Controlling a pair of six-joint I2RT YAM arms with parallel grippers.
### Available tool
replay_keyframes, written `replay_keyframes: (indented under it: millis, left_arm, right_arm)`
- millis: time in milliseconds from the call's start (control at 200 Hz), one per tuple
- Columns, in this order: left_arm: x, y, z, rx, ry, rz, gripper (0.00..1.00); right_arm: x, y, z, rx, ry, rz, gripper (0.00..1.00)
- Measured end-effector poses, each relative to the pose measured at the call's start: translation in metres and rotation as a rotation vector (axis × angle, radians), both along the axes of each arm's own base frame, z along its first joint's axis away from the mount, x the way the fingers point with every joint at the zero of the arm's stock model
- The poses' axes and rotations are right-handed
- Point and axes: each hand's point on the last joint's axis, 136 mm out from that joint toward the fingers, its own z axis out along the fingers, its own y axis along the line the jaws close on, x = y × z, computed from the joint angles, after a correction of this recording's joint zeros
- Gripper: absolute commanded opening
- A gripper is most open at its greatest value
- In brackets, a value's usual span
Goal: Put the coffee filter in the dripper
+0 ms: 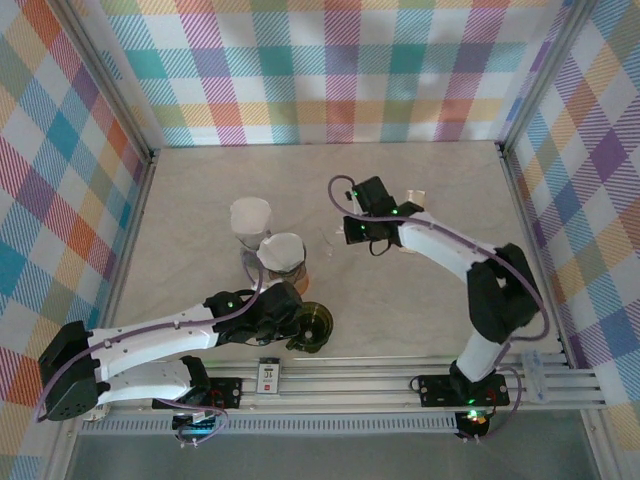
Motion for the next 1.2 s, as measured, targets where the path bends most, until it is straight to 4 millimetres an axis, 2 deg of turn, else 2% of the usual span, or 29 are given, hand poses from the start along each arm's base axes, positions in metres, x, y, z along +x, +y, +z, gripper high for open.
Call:
replay_keyframes:
  millis: [155, 335, 425, 515, 665, 780, 960, 1120, 1200]
  left_arm:
    - [0.000, 0.000, 0.004, -0.013, -0.008, -0.003, 0.00]
    - [-0.003, 0.004, 0.014, -0.003, -0.012, -0.027, 0.00]
    - [-0.004, 0.001, 0.033, -0.024, -0.031, -0.047, 0.00]
    - [-0.002, -0.005, 0.063, -0.069, -0.067, -0.065, 0.00]
    - [0.000, -0.011, 0.108, -0.143, -0.128, -0.088, 0.00]
    - [0.000, -0.011, 0.128, -0.167, -0.153, -0.101, 0.00]
    - [-0.002, 0.000, 0.137, -0.156, -0.166, -0.096, 0.00]
    - [-0.004, 0.009, 0.137, -0.141, -0.170, -0.089, 0.00]
    - [-0.004, 0.012, 0.139, -0.144, -0.179, -0.084, 0.00]
  right_arm:
    - [-0.032, -0.027, 0.010, 0.000, -0.005, -0.033, 0.09]
    - [-0.071, -0.054, 0.005, -0.007, 0.025, -0.057, 0.08]
    - [-0.088, -0.064, 0.000, -0.011, 0.045, -0.060, 0.08]
    - [-0.105, -0.067, -0.003, -0.017, 0.066, -0.051, 0.08]
    - [-0.133, -0.052, 0.000, -0.016, 0.083, 0.030, 0.08]
    - [-0.151, -0.034, 0.000, -0.011, 0.091, 0.096, 0.08]
    - [-0.170, -0.011, -0.013, -0.024, 0.133, 0.160, 0.09]
    - [-0.178, 0.001, -0.035, -0.062, 0.178, 0.183, 0.09]
    - [-0.176, 0.007, -0.035, -0.055, 0.165, 0.181, 0.13]
